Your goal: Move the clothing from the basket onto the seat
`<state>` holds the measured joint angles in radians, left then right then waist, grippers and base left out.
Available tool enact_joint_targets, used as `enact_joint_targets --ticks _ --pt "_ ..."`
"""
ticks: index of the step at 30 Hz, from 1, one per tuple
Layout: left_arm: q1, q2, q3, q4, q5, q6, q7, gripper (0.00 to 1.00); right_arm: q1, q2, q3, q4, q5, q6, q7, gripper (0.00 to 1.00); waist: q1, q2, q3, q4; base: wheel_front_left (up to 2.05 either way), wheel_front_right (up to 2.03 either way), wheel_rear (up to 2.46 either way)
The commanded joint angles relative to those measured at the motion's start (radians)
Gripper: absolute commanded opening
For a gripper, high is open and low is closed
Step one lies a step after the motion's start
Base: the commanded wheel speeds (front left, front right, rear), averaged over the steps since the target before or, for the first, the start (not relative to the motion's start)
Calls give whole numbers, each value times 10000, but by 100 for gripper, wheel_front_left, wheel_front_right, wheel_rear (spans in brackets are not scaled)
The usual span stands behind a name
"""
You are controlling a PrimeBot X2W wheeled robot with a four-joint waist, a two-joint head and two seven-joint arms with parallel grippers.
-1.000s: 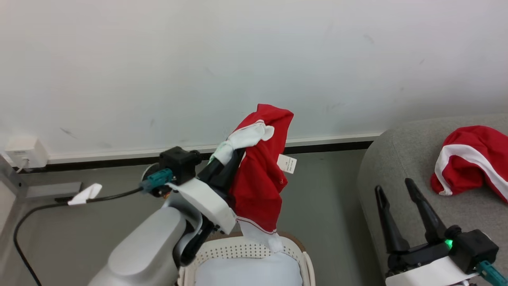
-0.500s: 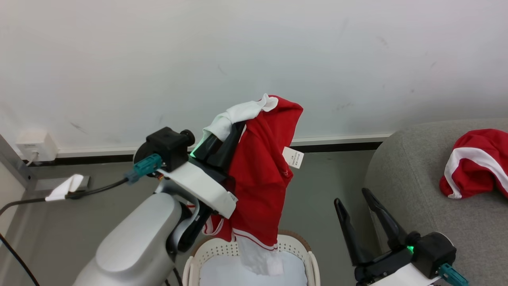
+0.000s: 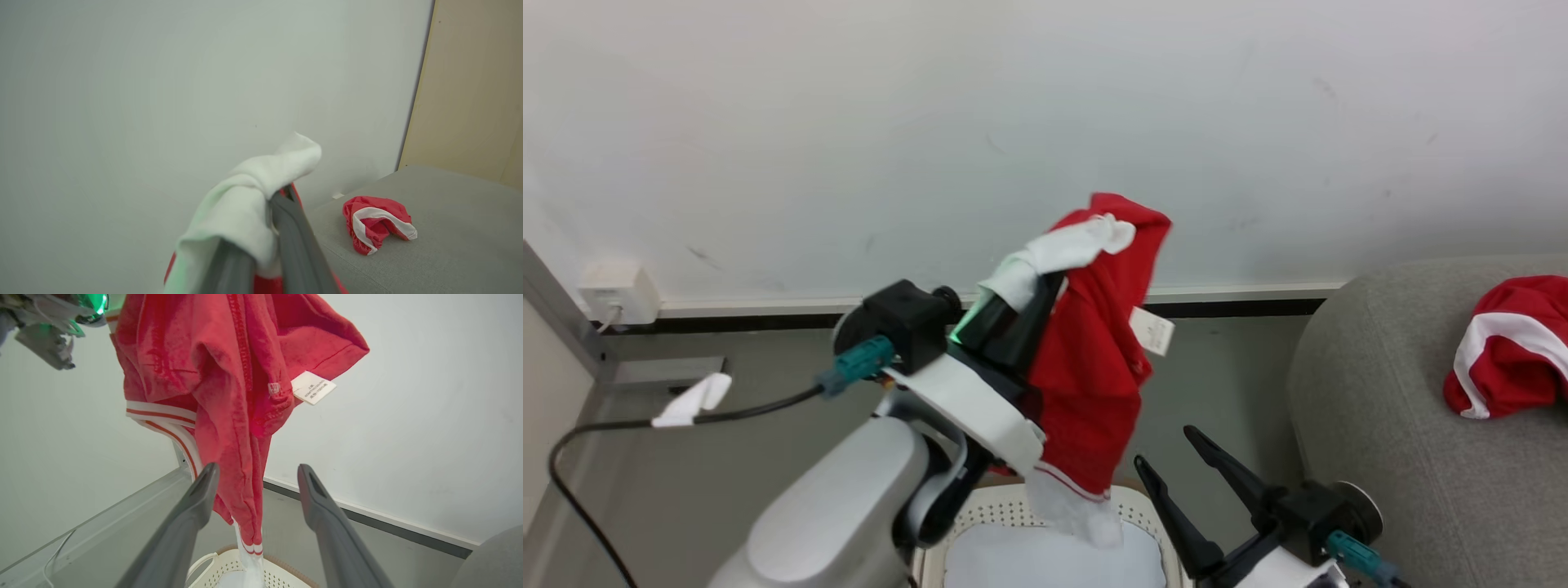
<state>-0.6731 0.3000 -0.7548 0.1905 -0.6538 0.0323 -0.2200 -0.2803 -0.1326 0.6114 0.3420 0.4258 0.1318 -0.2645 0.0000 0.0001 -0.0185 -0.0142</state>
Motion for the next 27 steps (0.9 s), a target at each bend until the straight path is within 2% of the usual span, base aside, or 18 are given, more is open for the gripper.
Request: enact_joint_targets --ticks 1,9,15,16,18,19,27 --pt "165 -86 -141 -133 -16 -53 54 0 -305 64 157 326 103 -22 3 100 0 -1 -27 121 0 0 0" --pt "460 -406 -752 -589 62 -104 314 0 -980 370 745 1653 406 -22 3 100 0 -1 -136 673 0 0 0" --pt "710 -544 -1257 -980 52 -210 584 0 -1135 489 599 1711 413 -22 1 100 0 -1 -179 1039 0 0 0" --pt "744 -560 -1312 -1027 48 -215 597 0 -1139 488 570 1688 405 -22 1 84 0 -1 -179 1083 0 0 0" --pt "829 -565 -1393 -1090 5 -216 635 0 -1136 483 511 1627 379 -22 1 5 0 -1 -177 1147 0 0 0" --pt "851 -560 -1411 -1099 -12 -209 644 0 -1118 478 482 1606 367 -22 3 0 0 -1 -175 1171 0 0 0" --pt "904 -448 -1364 -1080 -124 -134 621 0 -961 410 367 1476 399 -22 1 0 0 -1 -144 1157 0 0 0"
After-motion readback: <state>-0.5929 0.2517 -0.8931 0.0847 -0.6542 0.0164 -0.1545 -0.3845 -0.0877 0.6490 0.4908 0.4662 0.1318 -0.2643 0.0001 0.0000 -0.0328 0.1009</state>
